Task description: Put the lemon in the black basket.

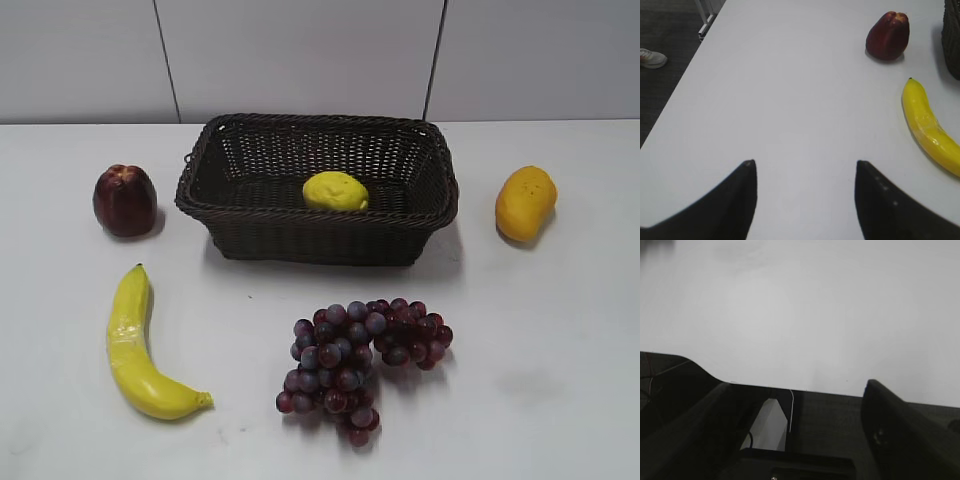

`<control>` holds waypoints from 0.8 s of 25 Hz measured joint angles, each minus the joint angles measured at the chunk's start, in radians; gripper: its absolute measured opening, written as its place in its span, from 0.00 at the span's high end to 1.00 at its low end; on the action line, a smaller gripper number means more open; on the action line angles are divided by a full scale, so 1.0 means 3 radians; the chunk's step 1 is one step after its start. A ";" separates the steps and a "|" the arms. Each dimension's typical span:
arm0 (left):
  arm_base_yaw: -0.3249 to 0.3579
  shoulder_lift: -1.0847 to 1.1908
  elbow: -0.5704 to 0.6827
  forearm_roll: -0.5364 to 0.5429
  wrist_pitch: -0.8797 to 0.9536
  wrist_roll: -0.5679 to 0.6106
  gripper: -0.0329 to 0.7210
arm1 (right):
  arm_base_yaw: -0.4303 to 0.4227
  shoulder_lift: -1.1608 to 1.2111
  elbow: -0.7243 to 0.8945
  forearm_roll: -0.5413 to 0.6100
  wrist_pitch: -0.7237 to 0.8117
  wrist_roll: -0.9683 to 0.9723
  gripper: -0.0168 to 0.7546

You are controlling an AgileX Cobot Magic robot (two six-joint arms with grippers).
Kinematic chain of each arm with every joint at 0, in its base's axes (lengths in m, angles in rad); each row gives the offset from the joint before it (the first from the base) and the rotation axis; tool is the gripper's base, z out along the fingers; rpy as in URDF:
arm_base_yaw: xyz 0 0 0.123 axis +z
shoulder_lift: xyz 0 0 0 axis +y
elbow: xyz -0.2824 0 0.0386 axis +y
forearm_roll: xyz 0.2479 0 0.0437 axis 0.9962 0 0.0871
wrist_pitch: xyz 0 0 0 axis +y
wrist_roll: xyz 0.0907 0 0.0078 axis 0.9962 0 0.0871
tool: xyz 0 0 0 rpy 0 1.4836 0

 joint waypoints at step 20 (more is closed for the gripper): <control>0.0000 0.0000 0.0000 0.0000 0.0000 0.0000 0.35 | 0.0000 -0.1621 0.0050 0.0000 -0.0042 0.0029 0.21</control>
